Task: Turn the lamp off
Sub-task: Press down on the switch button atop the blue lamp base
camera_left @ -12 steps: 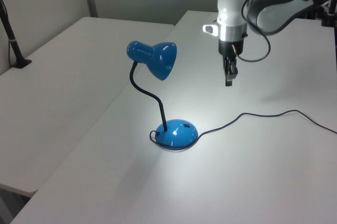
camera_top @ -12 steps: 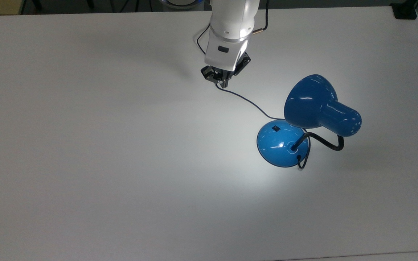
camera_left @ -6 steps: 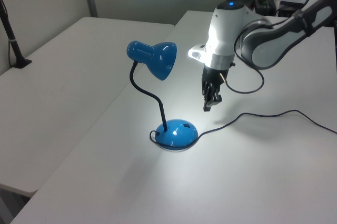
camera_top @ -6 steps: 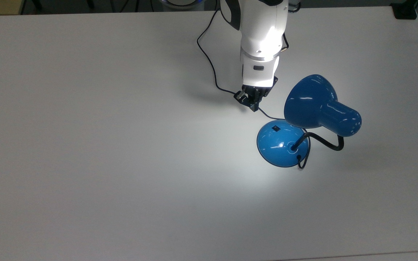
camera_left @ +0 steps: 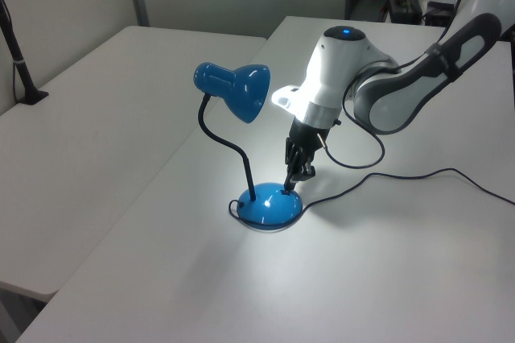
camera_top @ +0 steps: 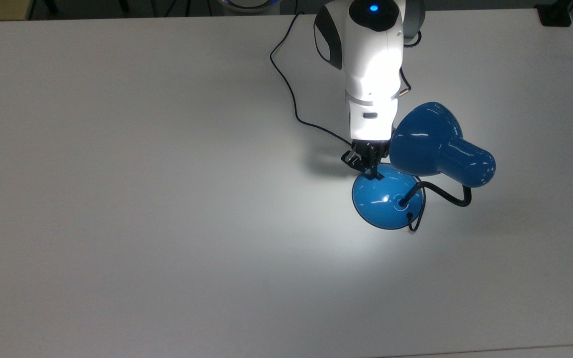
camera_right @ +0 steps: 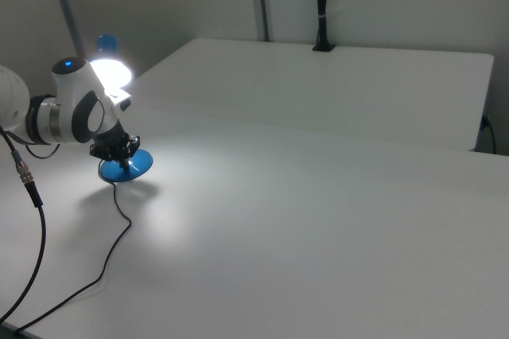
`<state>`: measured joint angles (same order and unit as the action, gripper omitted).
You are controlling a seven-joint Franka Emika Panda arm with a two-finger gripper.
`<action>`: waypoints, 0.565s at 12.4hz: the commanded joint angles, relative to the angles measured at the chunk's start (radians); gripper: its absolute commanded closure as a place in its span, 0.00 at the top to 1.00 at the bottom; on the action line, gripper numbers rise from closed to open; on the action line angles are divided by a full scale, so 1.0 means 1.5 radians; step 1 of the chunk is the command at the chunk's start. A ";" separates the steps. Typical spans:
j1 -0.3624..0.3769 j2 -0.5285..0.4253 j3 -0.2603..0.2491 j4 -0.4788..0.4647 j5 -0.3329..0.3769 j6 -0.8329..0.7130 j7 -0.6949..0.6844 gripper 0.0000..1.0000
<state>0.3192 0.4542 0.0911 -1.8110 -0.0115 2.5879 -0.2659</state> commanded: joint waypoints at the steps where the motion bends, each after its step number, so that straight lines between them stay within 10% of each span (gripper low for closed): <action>1: 0.001 0.023 0.005 0.010 0.013 0.017 -0.015 0.00; 7: -0.003 0.000 0.010 0.008 0.018 0.010 -0.013 0.00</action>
<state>0.3184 0.4617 0.0912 -1.8057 -0.0115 2.5966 -0.2666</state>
